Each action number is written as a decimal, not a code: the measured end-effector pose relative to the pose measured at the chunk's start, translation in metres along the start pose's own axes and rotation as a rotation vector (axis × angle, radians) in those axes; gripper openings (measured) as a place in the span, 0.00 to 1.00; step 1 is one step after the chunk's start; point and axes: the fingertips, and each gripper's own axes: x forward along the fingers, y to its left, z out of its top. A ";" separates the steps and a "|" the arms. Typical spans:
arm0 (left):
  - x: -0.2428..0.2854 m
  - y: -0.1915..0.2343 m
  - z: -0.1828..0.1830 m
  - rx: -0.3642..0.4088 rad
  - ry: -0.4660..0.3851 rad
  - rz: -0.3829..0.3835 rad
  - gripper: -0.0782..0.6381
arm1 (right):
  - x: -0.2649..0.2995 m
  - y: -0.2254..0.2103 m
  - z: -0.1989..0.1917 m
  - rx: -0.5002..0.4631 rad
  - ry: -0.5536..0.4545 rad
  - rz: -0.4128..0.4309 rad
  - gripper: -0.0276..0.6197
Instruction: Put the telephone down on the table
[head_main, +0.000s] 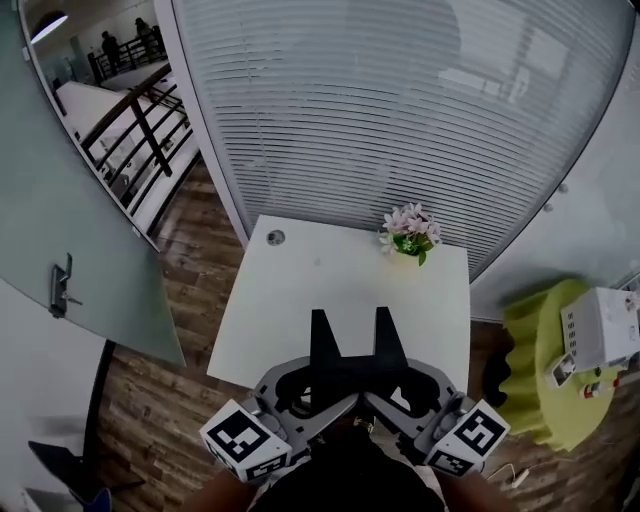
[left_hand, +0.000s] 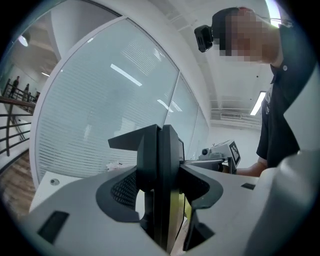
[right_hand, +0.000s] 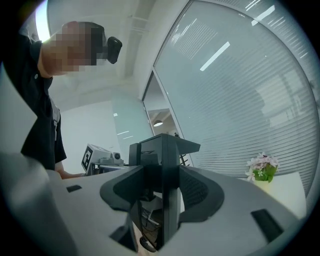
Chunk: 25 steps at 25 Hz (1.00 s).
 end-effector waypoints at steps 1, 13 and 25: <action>0.007 0.002 -0.004 -0.002 0.014 -0.011 0.45 | -0.002 -0.007 -0.004 0.013 0.002 -0.014 0.41; 0.085 0.040 -0.038 -0.048 0.134 -0.074 0.45 | -0.005 -0.096 -0.031 0.116 0.041 -0.084 0.41; 0.161 0.092 -0.093 -0.163 0.253 -0.094 0.45 | 0.005 -0.191 -0.085 0.261 0.123 -0.132 0.41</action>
